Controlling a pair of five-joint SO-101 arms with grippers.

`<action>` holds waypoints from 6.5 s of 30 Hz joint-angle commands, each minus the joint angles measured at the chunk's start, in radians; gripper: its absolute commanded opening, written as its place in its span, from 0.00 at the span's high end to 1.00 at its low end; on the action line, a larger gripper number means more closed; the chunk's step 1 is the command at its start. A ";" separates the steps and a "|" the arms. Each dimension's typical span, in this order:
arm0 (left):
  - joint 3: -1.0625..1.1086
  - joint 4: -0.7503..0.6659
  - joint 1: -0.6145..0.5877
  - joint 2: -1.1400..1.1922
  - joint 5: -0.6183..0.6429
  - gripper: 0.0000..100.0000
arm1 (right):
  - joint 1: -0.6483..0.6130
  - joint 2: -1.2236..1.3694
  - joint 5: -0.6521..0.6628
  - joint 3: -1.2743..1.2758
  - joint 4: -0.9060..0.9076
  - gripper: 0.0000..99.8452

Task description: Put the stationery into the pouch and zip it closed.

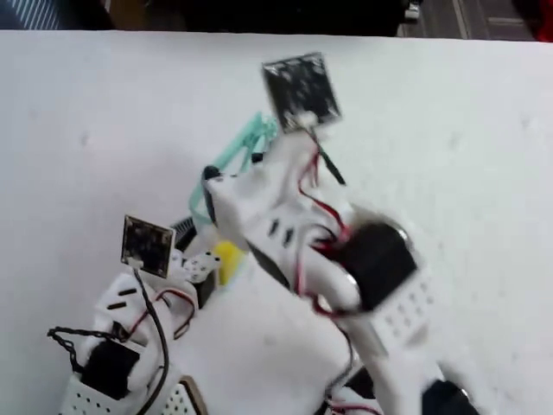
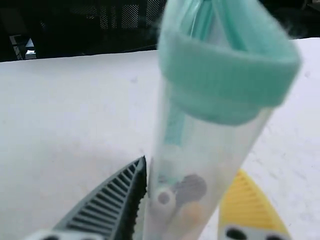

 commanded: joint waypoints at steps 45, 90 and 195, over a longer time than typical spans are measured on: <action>-0.089 0.092 0.016 -0.002 -0.009 0.76 | 0.108 0.437 0.031 -0.371 0.206 0.98; -0.546 0.287 -0.343 -0.002 -0.387 0.76 | 0.136 0.059 1.122 -0.367 0.216 0.98; -0.153 -0.068 -0.062 -0.024 -0.454 0.79 | 0.117 -0.472 1.439 0.624 -0.124 0.98</action>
